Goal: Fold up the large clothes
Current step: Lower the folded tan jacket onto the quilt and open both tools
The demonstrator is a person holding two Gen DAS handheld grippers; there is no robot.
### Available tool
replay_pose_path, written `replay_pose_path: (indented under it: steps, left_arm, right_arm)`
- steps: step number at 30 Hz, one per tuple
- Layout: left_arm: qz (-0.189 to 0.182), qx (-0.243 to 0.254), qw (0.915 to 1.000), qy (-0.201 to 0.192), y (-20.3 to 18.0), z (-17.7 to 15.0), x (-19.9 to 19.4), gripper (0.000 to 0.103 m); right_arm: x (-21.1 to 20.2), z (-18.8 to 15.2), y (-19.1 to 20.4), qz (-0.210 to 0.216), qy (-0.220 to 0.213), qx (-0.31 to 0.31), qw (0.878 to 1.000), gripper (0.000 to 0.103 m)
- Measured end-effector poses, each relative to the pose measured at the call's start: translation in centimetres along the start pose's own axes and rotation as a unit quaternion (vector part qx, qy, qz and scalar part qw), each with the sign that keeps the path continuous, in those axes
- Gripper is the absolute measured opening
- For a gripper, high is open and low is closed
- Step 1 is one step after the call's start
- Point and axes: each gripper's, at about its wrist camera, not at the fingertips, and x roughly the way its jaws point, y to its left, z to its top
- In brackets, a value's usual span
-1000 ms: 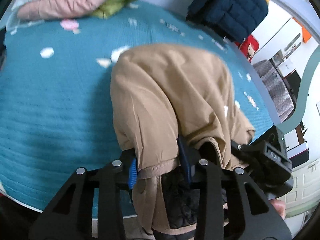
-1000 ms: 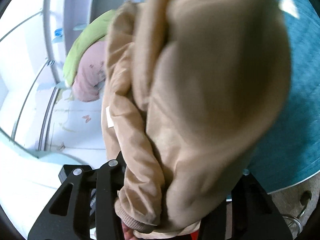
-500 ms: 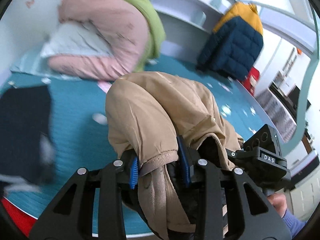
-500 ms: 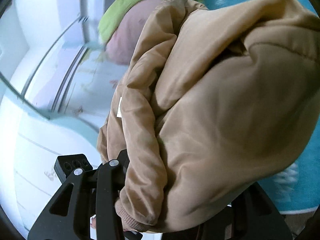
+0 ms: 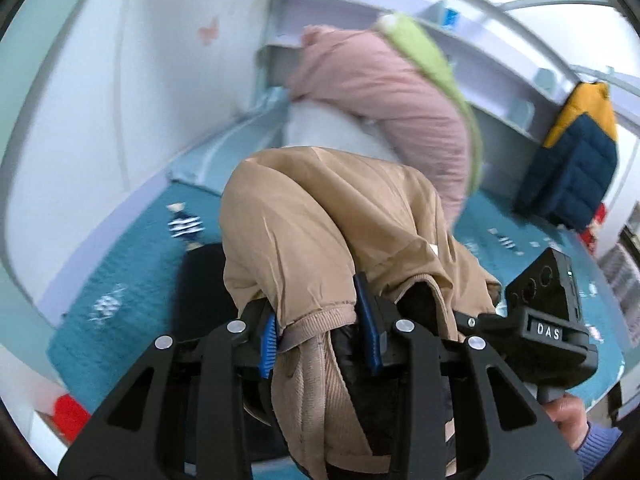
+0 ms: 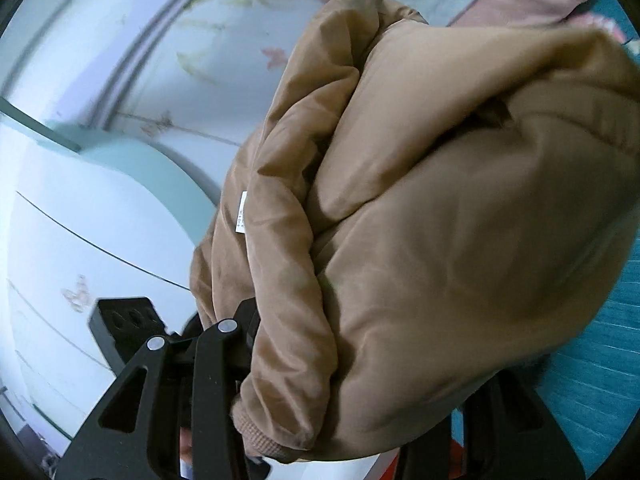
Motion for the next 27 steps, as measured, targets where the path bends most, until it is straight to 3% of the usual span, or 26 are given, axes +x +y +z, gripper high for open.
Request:
replay_pose_path:
  steps: [4,6,9,12,15,19,20,24,27]
  left_arm:
    - [0.035,-0.020,0.9980,0.048,5.1,-2.9,3.5,0.033]
    - [0.044,-0.021,0.9972,0.056,6.3,-4.6,4.4,0.034]
    - [0.036,-0.039,0.9976,0.045,7.1,-6.5,4.4,0.050]
    - [0.047,-0.036,0.9974,0.042,6.8,-7.5,4.3,0.068]
    - [0.060,-0.025,0.9971,0.040,6.1,-7.9,4.0,0.078]
    - [0.061,-0.022,0.9970,0.041,5.5,-8.2,3.1,0.082]
    - [0.060,-0.023,0.9971,0.041,5.3,-8.4,2.9,0.083]
    - [0.064,-0.024,0.9968,0.041,4.4,-9.0,1.7,0.088]
    - [0.072,-0.037,0.9959,0.041,4.3,-9.4,0.9,0.089]
  right_arm:
    - [3.0,-0.3,-2.8,-0.090,0.024,-0.002,0.996,0.047]
    - [3.1,-1.4,-4.4,-0.140,0.028,0.002,0.990,0.060]
    - [1.2,-2.7,-5.9,-0.147,0.011,0.014,0.989,0.061]
    - [0.6,-1.4,-4.8,-0.168,-0.023,0.016,0.985,0.066]
    - [-2.3,-1.4,-3.6,-0.231,-0.074,-0.006,0.970,0.083]
    - [-5.0,-1.6,-4.1,-0.287,-0.084,-0.017,0.954,0.085]
    - [-6.9,-2.1,-5.0,-0.290,-0.089,-0.015,0.953,0.085]
    - [-7.4,-1.5,-5.2,-0.300,-0.089,0.000,0.950,0.085]
    - [-4.8,-1.5,-3.7,-0.284,-0.089,0.003,0.955,0.086]
